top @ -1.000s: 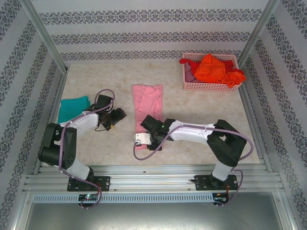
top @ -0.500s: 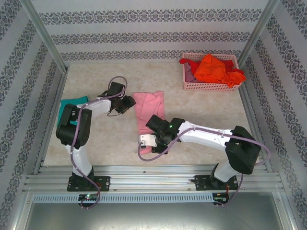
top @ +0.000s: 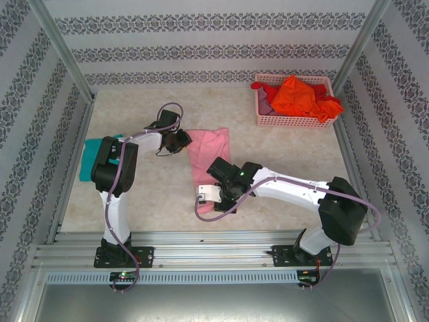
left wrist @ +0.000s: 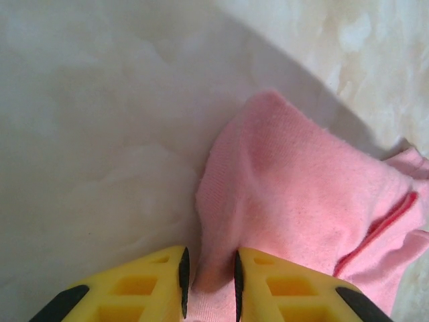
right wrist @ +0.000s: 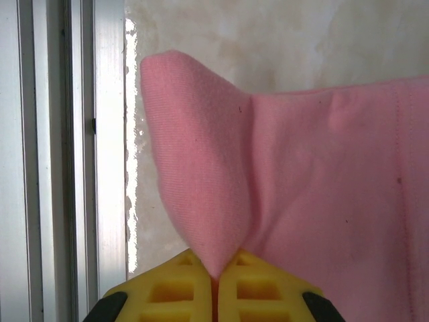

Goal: Fold and stack the t-shirts

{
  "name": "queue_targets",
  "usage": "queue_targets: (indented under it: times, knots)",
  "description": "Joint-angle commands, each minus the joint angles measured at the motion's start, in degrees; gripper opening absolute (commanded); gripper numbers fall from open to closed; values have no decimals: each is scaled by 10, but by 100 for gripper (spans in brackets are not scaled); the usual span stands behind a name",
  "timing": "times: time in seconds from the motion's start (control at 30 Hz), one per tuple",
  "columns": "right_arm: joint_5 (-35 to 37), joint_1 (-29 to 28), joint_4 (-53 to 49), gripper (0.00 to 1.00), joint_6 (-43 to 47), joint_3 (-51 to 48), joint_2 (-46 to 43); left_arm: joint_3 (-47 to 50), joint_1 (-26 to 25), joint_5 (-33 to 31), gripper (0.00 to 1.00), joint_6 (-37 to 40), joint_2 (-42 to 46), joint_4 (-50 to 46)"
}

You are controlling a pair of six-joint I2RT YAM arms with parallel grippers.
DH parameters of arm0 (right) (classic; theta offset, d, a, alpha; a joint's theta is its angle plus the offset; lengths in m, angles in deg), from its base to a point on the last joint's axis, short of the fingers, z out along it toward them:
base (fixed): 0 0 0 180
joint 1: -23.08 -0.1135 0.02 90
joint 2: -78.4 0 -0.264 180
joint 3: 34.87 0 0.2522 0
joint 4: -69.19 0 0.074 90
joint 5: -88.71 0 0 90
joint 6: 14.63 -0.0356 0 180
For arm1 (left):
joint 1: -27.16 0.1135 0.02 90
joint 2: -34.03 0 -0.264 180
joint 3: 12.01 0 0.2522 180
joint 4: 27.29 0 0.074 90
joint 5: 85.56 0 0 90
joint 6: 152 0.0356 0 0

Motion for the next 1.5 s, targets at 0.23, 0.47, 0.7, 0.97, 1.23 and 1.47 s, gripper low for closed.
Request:
queue_targets:
  times: [0.23,0.47,0.7,0.97,1.23,1.47]
  knots:
    - [-13,8,-26,0,13,30,-12,-11,-4,45,10,-15,-32,21]
    - [-47,9,-76,0,13,62,-21,-3,-11,81,0,7,-25,10]
    - [-34,22,-96,0,28,104,-16,37,-14,94,0,24,-11,8]
    - [20,97,-95,0,94,193,65,52,3,105,0,23,-33,30]
    - [33,160,-102,0,143,327,179,41,19,102,0,47,-56,-12]
    - [36,193,-125,0,165,439,260,35,29,108,0,63,-68,-20]
